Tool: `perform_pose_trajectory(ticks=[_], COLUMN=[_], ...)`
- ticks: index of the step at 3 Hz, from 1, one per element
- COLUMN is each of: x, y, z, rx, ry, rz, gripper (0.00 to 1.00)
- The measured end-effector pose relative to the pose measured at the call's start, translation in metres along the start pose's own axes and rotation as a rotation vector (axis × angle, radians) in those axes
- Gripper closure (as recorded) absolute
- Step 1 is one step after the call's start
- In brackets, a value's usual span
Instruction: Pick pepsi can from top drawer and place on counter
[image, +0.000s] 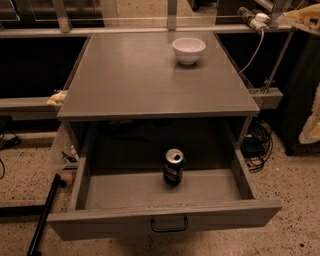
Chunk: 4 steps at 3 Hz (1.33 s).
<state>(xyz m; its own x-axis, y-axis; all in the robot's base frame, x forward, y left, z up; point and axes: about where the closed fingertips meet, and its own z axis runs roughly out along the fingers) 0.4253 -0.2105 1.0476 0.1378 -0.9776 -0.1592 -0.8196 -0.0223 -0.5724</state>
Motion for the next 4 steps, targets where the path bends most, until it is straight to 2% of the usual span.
perform_pose_trajectory(ticks=[1,2,3,4], x=[0.000,-0.006,-0.014,-0.024], y=[0.000,0.001,0.007,0.015], z=[0.000,0.001,0.023,0.065], rx=[0.000,0.011,0.020,-0.007], ry=[0.000,-0.013,-0.054,-0.111], rz=[0.000,-0.007,-0.001,0.019], gripper=[0.00,0.19,0.42,0.66])
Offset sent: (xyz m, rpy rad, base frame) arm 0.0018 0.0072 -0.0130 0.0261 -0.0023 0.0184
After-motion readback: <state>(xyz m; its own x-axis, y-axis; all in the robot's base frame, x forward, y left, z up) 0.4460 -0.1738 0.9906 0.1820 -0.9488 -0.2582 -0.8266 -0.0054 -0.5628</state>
